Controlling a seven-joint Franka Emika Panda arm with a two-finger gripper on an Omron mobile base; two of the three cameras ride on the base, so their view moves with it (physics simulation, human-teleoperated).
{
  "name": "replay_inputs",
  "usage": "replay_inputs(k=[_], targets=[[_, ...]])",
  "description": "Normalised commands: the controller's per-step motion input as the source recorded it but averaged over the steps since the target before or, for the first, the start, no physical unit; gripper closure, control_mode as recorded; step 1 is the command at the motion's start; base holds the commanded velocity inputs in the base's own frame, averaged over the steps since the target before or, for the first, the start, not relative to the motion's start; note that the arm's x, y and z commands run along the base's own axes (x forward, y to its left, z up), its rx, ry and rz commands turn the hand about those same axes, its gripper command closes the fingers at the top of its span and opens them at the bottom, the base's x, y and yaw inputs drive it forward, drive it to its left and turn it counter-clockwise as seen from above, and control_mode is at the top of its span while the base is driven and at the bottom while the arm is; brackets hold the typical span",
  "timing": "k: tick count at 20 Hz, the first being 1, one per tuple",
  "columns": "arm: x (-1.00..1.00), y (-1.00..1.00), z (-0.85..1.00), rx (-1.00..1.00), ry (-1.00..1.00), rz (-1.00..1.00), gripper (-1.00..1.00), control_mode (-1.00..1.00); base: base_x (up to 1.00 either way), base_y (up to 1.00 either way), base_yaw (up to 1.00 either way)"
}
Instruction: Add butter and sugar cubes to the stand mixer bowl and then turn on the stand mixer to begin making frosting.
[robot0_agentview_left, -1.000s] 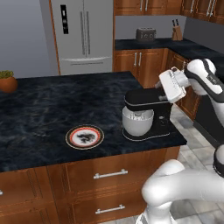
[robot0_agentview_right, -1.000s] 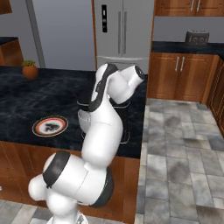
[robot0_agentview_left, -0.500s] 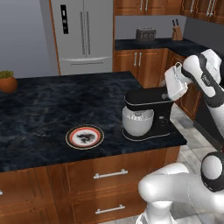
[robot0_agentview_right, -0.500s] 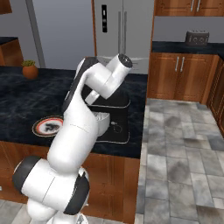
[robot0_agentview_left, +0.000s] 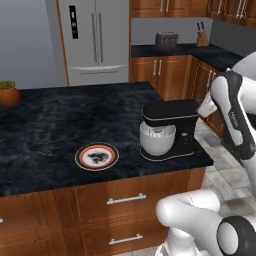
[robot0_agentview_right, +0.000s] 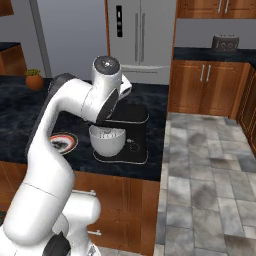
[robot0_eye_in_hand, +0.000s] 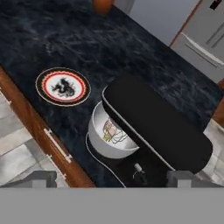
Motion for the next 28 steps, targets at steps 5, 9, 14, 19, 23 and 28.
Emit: replay_inputs(k=[5, 9, 14, 19, 23, 28], targets=[[-0.42, -0.17, -0.29, -0.11, 0.00, -0.59, -1.00, -1.00, 0.00, 0.00, 0.00], [-0.02, -0.44, -0.47, -0.16, 0.07, -0.48, -1.00, -1.00, 0.00, 0.00, 0.00], [0.00, -0.39, -0.52, -0.13, 0.12, -0.35, -1.00, -1.00, 0.00, 0.00, 0.00], [0.00, -0.14, -0.48, 0.00, 0.10, -0.19, -1.00, -1.00, 0.00, 0.00, 0.00], [0.08, 0.00, -0.35, 0.04, 0.16, -0.07, -1.00, -1.00, 0.00, 0.00, 0.00], [0.04, 0.00, -0.30, 0.06, 0.14, -0.04, -1.00, -1.00, 0.00, 0.00, 0.00]])
